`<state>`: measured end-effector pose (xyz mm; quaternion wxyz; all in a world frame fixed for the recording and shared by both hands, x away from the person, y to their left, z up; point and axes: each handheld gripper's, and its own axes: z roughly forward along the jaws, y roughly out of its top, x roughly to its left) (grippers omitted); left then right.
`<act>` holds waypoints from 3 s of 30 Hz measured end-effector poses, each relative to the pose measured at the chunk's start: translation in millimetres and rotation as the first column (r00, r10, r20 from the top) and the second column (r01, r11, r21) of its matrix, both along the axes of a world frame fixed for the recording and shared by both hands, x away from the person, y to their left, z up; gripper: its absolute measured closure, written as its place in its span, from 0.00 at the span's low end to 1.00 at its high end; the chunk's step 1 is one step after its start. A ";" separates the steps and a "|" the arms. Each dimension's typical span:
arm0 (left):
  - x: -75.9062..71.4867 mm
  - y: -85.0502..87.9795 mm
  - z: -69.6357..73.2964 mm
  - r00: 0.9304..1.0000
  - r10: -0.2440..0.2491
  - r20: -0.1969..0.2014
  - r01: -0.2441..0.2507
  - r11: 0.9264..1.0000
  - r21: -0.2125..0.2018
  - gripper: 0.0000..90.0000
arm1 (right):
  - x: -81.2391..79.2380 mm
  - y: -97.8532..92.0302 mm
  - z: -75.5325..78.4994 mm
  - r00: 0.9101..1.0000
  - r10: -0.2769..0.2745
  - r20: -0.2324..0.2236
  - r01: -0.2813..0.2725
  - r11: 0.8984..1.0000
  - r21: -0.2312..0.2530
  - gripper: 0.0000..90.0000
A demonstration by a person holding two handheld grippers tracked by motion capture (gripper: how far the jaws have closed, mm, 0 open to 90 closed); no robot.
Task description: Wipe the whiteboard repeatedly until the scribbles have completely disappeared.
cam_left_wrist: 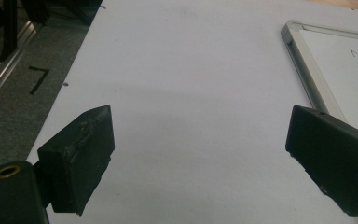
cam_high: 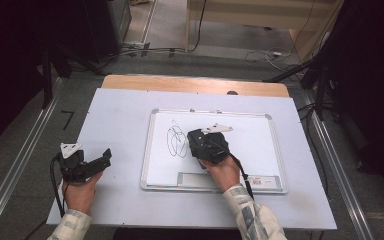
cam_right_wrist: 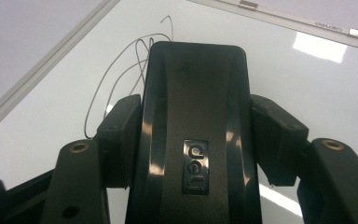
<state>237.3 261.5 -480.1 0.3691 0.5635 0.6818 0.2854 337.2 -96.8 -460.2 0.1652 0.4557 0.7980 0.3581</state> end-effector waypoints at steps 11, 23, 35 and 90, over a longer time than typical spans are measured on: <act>-0.3 1.0 0.0 1.000 -0.001 0.001 0.001 1.000 -0.004 0.09 | 1.4 20.0 -3.7 0.999 0.032 0.001 -0.032 0.999 -0.011 0.41; -0.5 1.5 0.0 1.000 -0.004 0.000 0.004 1.000 -0.009 0.09 | 4.9 29.9 -9.3 0.999 0.041 -0.001 -0.041 0.999 -0.025 0.41; -0.4 1.7 0.0 1.000 -0.003 0.000 0.003 1.000 -0.011 0.09 | 8.1 38.2 -15.3 0.999 0.051 -0.007 -0.051 0.998 -0.047 0.41; -1.6 6.9 -0.1 1.000 0.001 0.003 -0.001 0.999 -0.035 0.09 | 18.8 100.3 -28.3 0.994 0.105 0.026 -0.102 0.988 -0.117 0.42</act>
